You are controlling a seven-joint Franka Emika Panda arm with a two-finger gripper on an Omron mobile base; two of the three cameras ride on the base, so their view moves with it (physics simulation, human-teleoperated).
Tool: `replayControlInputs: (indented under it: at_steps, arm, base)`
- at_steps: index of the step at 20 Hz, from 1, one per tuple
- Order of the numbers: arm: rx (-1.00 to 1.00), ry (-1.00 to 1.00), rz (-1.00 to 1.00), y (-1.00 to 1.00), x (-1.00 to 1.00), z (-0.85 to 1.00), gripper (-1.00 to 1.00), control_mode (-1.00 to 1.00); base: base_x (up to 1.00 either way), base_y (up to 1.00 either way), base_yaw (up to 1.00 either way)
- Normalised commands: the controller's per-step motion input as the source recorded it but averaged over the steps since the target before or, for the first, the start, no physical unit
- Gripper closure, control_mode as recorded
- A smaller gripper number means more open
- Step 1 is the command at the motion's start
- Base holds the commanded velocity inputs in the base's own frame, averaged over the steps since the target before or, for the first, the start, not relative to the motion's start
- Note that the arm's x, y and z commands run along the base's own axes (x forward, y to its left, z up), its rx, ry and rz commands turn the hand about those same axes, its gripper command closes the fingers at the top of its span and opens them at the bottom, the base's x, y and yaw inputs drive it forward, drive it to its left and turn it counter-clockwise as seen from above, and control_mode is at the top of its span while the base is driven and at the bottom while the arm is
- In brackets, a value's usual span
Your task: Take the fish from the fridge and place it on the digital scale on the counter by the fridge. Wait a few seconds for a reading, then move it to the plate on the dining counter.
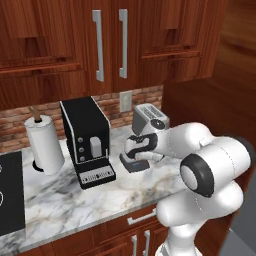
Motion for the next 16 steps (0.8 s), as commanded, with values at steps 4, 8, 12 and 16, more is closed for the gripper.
replayControlInputs:
  at_steps: [4, 8, 12, 16]
  arm:
    - [0.0, -0.19, -0.06, 0.0, -0.66, 0.61, -1.0, -1.0]
    - [-0.01, -0.25, -0.04, 0.0, -0.49, 0.94, -1.0, -1.0]
    - [0.0, -0.17, -0.04, 0.0, -0.19, 0.81, -1.0, -1.0]
    - [0.0, 0.01, -0.01, 0.0, 0.0, 0.12, -1.0, -1.0]
  base:
    - [0.0, 0.0, 0.0]
    - [0.0, 0.0, 0.0]
    - [0.0, 0.0, 0.0]
    - [0.0, 0.0, 0.0]
